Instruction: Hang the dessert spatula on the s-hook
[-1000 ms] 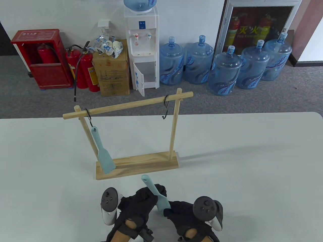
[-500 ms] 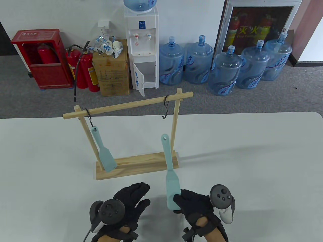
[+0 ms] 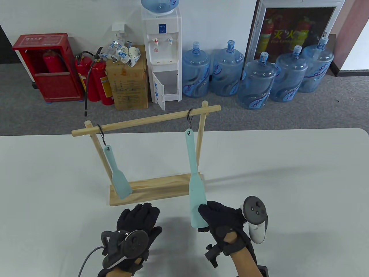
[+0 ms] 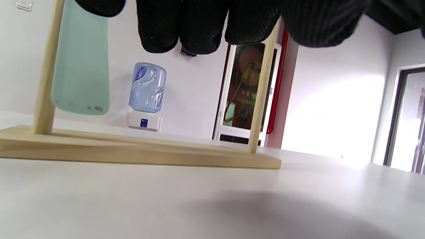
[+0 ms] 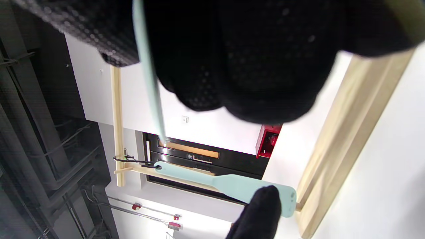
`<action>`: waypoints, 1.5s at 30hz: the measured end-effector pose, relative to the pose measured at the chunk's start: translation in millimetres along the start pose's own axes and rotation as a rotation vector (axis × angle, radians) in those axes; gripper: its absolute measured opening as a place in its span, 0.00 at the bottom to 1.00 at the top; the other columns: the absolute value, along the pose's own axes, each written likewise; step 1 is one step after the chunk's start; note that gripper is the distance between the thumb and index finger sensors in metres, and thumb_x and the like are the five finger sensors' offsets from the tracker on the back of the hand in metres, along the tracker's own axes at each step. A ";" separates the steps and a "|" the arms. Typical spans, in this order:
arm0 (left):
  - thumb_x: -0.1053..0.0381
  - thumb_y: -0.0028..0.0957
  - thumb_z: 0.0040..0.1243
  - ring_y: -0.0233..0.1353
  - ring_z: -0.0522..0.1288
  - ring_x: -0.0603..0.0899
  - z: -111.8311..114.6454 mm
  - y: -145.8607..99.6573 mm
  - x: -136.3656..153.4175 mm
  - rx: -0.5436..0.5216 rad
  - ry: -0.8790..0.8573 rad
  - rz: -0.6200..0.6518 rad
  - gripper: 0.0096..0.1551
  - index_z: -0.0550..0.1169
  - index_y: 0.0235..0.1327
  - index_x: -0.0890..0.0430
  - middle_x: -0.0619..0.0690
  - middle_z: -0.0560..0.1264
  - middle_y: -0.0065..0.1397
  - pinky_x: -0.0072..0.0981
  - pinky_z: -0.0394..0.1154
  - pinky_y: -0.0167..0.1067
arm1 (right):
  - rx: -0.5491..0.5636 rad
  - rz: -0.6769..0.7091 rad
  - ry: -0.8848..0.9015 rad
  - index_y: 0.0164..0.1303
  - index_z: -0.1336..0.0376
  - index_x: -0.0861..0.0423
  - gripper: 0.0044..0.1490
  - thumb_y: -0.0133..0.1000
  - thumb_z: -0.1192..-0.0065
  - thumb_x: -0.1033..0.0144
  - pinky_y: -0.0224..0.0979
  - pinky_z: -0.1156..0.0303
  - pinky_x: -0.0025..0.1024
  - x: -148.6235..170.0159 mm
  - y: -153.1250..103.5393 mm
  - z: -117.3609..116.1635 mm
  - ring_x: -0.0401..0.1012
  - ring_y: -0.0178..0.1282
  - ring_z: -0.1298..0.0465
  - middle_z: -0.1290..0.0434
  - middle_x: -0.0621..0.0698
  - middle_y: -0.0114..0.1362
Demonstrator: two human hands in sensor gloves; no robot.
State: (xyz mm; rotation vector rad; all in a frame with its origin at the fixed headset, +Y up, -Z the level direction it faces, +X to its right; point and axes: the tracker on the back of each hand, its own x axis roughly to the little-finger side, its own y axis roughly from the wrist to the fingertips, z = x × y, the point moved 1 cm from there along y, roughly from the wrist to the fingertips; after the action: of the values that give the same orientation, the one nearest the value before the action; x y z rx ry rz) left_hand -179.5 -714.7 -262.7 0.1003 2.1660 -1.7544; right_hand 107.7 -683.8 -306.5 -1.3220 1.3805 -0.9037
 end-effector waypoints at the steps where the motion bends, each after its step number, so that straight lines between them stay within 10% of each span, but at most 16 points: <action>1: 0.34 0.50 0.57 0.78 0.68 0.66 1.3 0.2 0.8 0.007 0.001 -0.001 0.37 0.68 0.74 0.44 0.52 0.68 0.81 0.70 0.56 0.74 | 0.000 0.001 0.002 0.49 0.23 0.65 0.34 0.54 0.39 0.49 0.40 0.26 0.48 -0.1 1.5 -0.4 0.45 0.30 0.18 0.18 0.57 0.43; 20: 0.33 0.50 0.57 0.78 0.68 0.66 3.5 0.8 5.3 0.031 -0.027 -0.014 0.38 0.68 0.74 0.44 0.52 0.68 0.81 0.70 0.56 0.74 | 0.024 -0.108 0.000 0.52 0.24 0.65 0.35 0.54 0.39 0.48 0.41 0.26 0.48 33.0 18.9 -2.3 0.45 0.32 0.18 0.19 0.56 0.45; 30: 0.33 0.50 0.57 0.78 0.68 0.66 4.5 1.3 7.3 0.048 -0.048 -0.022 0.38 0.68 0.74 0.44 0.52 0.68 0.81 0.70 0.56 0.74 | -0.022 -0.232 0.098 0.74 0.41 0.63 0.44 0.54 0.36 0.49 0.58 0.31 0.55 81.0 39.5 -17.7 0.53 0.56 0.23 0.31 0.61 0.66; 45: 0.33 0.50 0.56 0.78 0.68 0.66 6.1 3.9 13.0 0.068 -0.080 -0.027 0.38 0.69 0.74 0.44 0.52 0.68 0.81 0.70 0.56 0.74 | -0.009 -0.315 0.051 0.81 0.59 0.60 0.54 0.55 0.36 0.51 0.73 0.46 0.65 114.3 63.7 -19.4 0.61 0.76 0.41 0.52 0.62 0.78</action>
State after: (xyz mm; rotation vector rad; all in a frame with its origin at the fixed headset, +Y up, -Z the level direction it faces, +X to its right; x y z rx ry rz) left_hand -189.3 -721.8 -271.4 0.0169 2.0615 -1.8151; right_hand 81.4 -790.4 -380.4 -1.5606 1.2345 -1.1487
